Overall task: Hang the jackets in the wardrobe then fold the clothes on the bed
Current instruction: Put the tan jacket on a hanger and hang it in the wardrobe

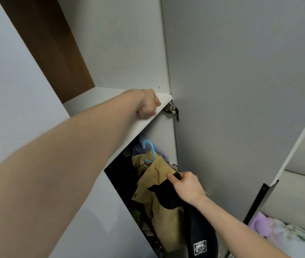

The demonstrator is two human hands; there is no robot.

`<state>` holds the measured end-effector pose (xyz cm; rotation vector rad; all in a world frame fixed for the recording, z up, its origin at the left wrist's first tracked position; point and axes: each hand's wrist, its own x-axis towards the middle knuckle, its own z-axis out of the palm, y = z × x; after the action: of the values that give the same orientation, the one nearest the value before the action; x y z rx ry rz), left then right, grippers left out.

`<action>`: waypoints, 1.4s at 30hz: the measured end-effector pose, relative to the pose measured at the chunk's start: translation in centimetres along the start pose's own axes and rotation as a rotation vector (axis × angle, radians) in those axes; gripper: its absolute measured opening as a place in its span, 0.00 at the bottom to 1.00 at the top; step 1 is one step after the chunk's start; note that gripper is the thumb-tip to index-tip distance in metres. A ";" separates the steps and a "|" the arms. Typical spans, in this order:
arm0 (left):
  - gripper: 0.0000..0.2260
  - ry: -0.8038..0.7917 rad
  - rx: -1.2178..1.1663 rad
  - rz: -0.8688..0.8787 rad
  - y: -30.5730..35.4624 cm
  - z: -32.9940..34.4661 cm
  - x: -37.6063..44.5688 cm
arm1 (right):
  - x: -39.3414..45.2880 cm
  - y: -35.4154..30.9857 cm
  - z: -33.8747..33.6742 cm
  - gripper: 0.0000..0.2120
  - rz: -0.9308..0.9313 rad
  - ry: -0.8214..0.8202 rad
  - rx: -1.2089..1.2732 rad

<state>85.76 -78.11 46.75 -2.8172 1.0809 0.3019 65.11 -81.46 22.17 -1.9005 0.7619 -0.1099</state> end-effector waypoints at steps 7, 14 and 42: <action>0.25 0.083 -0.176 -0.004 -1.6 3.5 0.1 | 3.2 -2.7 1.5 0.22 -0.066 -0.003 -0.022; 0.24 0.051 -0.204 0.007 -1.4 2.8 -0.4 | 6.4 -4.5 2.9 0.22 -0.149 -0.019 -0.067; 0.25 0.056 -0.174 0.029 -0.9 2.1 -1.6 | 13.0 -8.1 9.1 0.25 -0.179 -0.078 -0.369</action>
<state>84.93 -76.06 45.04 -2.9809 1.1619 0.3371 82.77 -79.31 21.57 -2.3088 0.5865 -0.0051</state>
